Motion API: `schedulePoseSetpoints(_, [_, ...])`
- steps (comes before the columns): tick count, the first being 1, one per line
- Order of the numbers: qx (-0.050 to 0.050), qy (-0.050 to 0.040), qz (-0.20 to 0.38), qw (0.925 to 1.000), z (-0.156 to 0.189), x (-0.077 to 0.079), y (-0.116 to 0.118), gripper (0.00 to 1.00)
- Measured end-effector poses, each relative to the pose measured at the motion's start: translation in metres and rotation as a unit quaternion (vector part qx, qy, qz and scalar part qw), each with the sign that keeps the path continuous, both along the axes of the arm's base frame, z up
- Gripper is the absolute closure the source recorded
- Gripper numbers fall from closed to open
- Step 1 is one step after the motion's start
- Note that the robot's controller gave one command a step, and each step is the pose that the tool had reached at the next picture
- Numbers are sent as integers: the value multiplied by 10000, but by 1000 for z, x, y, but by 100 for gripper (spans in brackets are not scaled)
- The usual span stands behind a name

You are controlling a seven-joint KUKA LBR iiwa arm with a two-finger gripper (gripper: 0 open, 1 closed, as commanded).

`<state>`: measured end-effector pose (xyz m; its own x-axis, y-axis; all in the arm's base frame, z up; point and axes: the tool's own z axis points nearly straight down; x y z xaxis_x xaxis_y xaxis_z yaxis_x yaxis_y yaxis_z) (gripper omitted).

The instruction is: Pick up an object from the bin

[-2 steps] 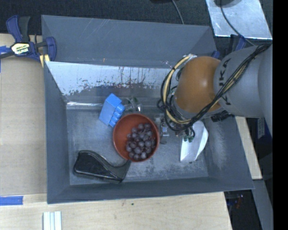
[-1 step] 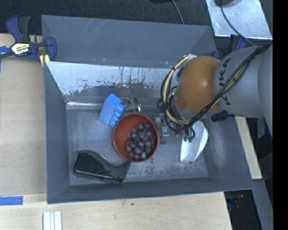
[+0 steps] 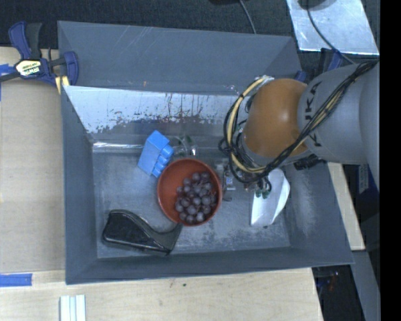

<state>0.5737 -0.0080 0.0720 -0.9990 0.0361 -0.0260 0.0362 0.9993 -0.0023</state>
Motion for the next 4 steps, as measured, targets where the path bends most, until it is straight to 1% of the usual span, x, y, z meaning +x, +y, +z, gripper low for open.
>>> schedulePoseSetpoints(1, [-1, 16, 1, 10000, -1, -1, 0, 0])
schedulePoseSetpoints(2, [-2, 3, 0, 10000, 0, 0, 0, 100])
schedulePoseSetpoints(4, [-2, 3, 0, 10000, 0, 0, 0, 100])
